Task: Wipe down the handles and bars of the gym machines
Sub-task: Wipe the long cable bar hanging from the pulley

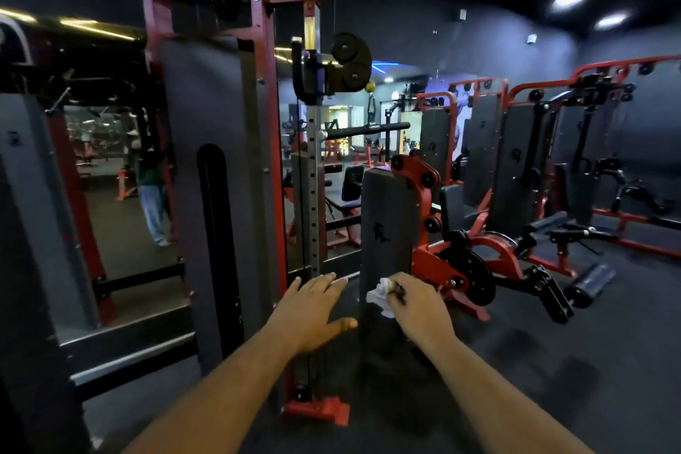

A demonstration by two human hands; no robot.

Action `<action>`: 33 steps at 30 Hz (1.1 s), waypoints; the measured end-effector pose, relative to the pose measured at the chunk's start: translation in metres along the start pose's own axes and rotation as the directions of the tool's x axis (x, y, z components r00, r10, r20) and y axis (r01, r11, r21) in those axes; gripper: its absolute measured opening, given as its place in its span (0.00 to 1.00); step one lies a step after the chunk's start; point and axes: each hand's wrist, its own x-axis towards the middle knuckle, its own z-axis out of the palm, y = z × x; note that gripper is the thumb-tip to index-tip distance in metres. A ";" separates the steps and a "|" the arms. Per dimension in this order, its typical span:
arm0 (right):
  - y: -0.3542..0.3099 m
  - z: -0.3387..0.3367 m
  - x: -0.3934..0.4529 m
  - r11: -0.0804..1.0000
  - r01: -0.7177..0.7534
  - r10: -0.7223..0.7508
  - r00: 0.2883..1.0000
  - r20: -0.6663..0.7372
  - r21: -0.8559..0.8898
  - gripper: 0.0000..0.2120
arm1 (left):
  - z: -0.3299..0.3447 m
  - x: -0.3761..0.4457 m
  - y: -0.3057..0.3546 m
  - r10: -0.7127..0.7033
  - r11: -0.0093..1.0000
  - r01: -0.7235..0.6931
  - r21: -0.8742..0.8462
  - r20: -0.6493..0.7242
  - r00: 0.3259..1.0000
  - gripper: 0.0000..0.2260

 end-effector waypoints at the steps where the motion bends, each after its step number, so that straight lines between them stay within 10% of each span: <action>1: 0.009 0.002 0.020 1.000 0.003 -0.003 1.000 -0.007 0.005 0.05 | -0.002 0.021 -0.005 0.002 1.000 -0.002 0.008 -0.006 1.000 0.38; 33: 0.194 0.054 0.603 0.976 0.191 -0.131 0.895 -0.425 0.102 0.07 | -0.096 0.618 -0.136 0.068 0.921 0.069 0.383 -0.333 0.941 0.39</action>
